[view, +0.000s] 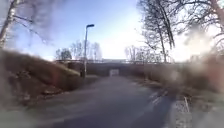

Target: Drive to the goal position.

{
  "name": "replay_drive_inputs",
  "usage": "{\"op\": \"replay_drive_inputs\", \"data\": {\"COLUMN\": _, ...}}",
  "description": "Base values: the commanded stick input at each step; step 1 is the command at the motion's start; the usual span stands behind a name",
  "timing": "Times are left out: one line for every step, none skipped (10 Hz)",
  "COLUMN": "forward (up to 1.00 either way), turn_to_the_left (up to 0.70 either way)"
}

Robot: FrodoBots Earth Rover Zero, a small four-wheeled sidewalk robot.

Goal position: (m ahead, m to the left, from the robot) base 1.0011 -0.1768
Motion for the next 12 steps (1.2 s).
{"op": "replay_drive_inputs", "data": {"forward": 0.85, "turn_to_the_left": 0.0}}
{"op": "replay_drive_inputs", "data": {"forward": 0.85, "turn_to_the_left": 0.0}}
{"op": "replay_drive_inputs", "data": {"forward": 0.85, "turn_to_the_left": 0.0}}
{"op": "replay_drive_inputs", "data": {"forward": 0.85, "turn_to_the_left": 0.0}}
{"op": "replay_drive_inputs", "data": {"forward": 0.85, "turn_to_the_left": 0.0}}
{"op": "replay_drive_inputs", "data": {"forward": 0.85, "turn_to_the_left": 0.0}}
{"op": "replay_drive_inputs", "data": {"forward": 0.85, "turn_to_the_left": 0.0}}
{"op": "replay_drive_inputs", "data": {"forward": 0.85, "turn_to_the_left": 0.0}}
{"op": "replay_drive_inputs", "data": {"forward": 0.85, "turn_to_the_left": 0.0}}
{"op": "replay_drive_inputs", "data": {"forward": 0.85, "turn_to_the_left": 0.0}}
{"op": "replay_drive_inputs", "data": {"forward": 0.85, "turn_to_the_left": 0.0}}
{"op": "replay_drive_inputs", "data": {"forward": 0.85, "turn_to_the_left": 0.0}}
